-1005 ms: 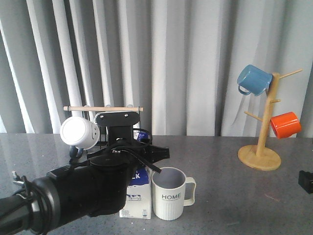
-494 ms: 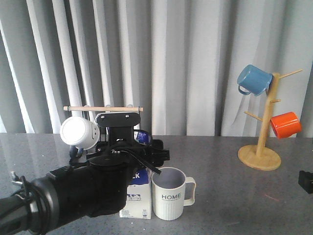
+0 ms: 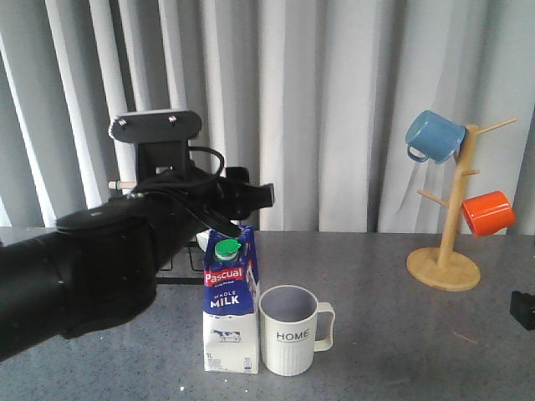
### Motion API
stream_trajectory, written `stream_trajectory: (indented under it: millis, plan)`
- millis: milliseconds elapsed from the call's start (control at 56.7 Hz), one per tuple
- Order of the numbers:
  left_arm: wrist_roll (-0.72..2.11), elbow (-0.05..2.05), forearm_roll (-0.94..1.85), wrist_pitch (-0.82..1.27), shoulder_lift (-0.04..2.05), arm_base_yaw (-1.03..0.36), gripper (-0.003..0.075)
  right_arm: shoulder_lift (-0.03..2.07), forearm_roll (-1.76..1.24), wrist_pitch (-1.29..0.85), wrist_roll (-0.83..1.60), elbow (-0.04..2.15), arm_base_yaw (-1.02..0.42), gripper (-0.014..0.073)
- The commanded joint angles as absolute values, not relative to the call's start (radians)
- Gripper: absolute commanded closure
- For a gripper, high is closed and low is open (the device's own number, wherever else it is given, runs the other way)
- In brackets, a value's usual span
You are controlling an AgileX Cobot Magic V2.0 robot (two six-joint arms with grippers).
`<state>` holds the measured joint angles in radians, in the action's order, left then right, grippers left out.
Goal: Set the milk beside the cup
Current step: 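Lower the carton onto the table, open the left gripper, lift away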
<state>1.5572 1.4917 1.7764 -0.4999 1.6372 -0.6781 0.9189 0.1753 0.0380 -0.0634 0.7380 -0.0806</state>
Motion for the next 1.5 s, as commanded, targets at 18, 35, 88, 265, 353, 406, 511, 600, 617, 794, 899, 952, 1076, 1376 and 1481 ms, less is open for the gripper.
stream_trajectory:
  millis: [18, 35, 88, 265, 353, 406, 511, 600, 617, 794, 899, 952, 1076, 1376, 1481]
  plan:
    - [1.571, 1.52, 1.752, -0.46, 1.534, -0.682, 0.0706, 0.914, 0.184, 0.11, -0.063, 0.767, -0.076, 0.0602]
    - [1.574, 1.52, 1.753, -0.462, 1.528, -0.683, 0.0729, 0.914, 0.184, 0.11, -0.063, 0.767, -0.076, 0.0602]
    - [1.575, 1.52, 1.76, -0.486, 1.508, -0.685, 0.0729, 0.914, 0.184, 0.11, -0.063, 0.767, -0.076, 0.0602]
    - [1.575, 1.52, 1.761, -0.531, 1.496, -0.685, 0.0728, 0.914, 0.184, 0.11, -0.063, 0.767, -0.076, 0.0602]
    - [1.577, 1.52, 1.761, -0.531, 1.497, -0.685, 0.0728, 0.914, 0.184, 0.11, -0.063, 0.767, -0.076, 0.0602]
    - [1.577, 1.52, 1.761, -0.529, 1.497, -0.685, 0.0728, 0.914, 0.184, 0.11, -0.063, 0.767, -0.076, 0.0602]
    - [1.577, 1.52, 1.751, -0.511, 1.497, -0.685, 0.0728, 0.914, 0.184, 0.11, -0.063, 0.767, -0.076, 0.0602]
    - [1.576, 1.52, 1.713, -0.493, 1.495, -0.685, 0.0728, 0.914, 0.184, 0.11, -0.063, 0.767, -0.076, 0.0602]
    - [1.576, 1.52, 1.707, -0.486, 1.495, -0.685, 0.0728, 0.914, 0.184, 0.11, -0.063, 0.767, -0.076, 0.0602]
    - [1.576, 1.521, 1.658, -0.389, 1.486, -0.691, 0.0727, 0.914, 0.184, 0.11, -0.063, 0.767, -0.076, 0.0602]
    - [1.565, 1.519, 1.657, -0.378, 1.49, -0.703, 0.0727, 0.914, 0.184, 0.11, -0.063, 0.767, -0.076, 0.0602]
    - [1.53, 1.517, 1.62, -0.371, 1.492, -0.705, 0.0727, 0.914, 0.184, 0.11, -0.063, 0.767, -0.076, 0.0602]
    - [1.315, 1.479, 1.331, -0.329, 1.484, -0.712, 0.0727, 0.914, 0.184, 0.11, -0.063, 0.767, -0.076, 0.0602]
    - [0.169, 1.292, 0.172, -0.037, 1.34, -0.623, 0.0727, 0.914, 0.184, 0.11, -0.063, 0.767, -0.076, 0.0602]
    - [-0.05, 1.211, -0.017, 0.1, 1.261, -0.584, 0.0727, 0.914, 0.184, 0.11, -0.063, 0.767, -0.076, 0.0602]
